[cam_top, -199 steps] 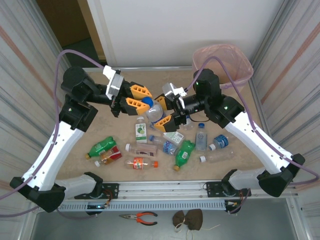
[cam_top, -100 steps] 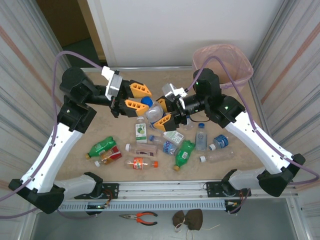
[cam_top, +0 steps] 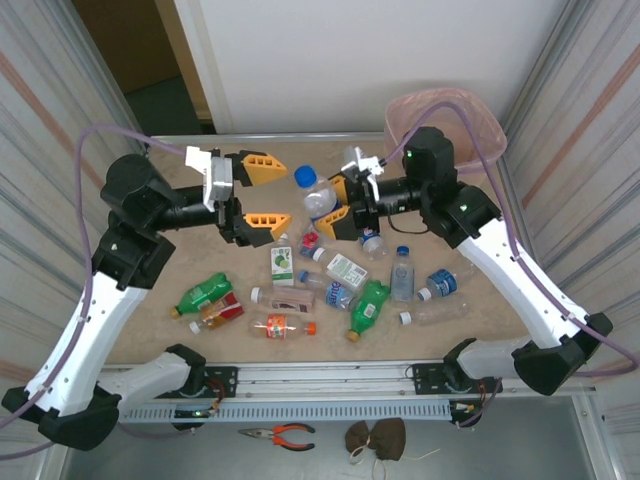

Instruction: Put the plastic bottles in the bin

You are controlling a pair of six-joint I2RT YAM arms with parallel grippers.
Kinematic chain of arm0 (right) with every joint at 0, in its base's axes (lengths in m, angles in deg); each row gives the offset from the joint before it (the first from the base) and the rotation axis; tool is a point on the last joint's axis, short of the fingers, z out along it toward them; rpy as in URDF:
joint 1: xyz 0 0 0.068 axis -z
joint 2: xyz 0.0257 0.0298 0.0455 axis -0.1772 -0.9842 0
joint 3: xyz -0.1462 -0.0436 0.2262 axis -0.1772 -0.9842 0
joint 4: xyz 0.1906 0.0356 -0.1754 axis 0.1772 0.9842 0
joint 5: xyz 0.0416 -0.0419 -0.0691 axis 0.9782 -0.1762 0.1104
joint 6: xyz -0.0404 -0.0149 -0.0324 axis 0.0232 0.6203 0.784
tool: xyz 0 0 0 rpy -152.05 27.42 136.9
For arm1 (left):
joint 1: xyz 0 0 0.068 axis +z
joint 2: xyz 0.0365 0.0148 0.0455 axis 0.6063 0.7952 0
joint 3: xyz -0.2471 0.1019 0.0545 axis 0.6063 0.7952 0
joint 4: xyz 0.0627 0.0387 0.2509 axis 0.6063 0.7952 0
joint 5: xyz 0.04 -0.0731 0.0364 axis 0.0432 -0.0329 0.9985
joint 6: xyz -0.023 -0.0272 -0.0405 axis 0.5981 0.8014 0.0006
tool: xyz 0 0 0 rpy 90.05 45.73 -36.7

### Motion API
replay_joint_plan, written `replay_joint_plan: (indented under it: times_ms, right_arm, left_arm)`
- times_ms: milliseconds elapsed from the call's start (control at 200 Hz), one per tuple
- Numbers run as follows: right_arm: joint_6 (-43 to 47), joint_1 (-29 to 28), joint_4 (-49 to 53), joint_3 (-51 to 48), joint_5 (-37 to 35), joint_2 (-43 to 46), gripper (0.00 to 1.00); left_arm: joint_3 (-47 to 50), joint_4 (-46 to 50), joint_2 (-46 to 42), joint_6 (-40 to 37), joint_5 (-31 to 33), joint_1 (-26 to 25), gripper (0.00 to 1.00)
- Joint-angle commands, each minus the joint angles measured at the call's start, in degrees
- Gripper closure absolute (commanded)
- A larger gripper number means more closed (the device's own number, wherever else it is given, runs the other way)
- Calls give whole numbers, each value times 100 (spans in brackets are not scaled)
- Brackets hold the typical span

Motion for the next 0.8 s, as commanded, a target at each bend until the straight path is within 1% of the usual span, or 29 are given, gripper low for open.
replay_joint_plan:
  times_ms: [0,50,110,271,371,431,626,797]
  right_arm:
    - [-520,411,-162,254,-717,142,46]
    - [-732,647,-231,309,-986,125,47]
    - [-1016,914,-307,377,-1335,88,50]
    - [-1494,1615,-379,632,-2122,-151,49]
    - [-1945,2055,-276,904,-2697,-440,49]
    - [-2006,2274,-58,1112,-2976,-651,50]
    - [-1469,2828,950,1933,-3481,-1438,50]
    - [-516,3094,1962,2791,-4193,-2212,51]
  left_arm:
    - [118,430,-98,-219,727,19,23]
    - [176,474,-125,-207,855,40,23]
    - [254,496,-158,-187,958,45,23]
    - [398,512,-177,-130,1079,72,24]
    - [435,551,-166,-125,1106,89,25]
    - [465,588,-164,-126,1119,98,25]
    - [496,742,-181,-165,1133,175,26]
    - [576,742,-161,-155,1165,257,27]
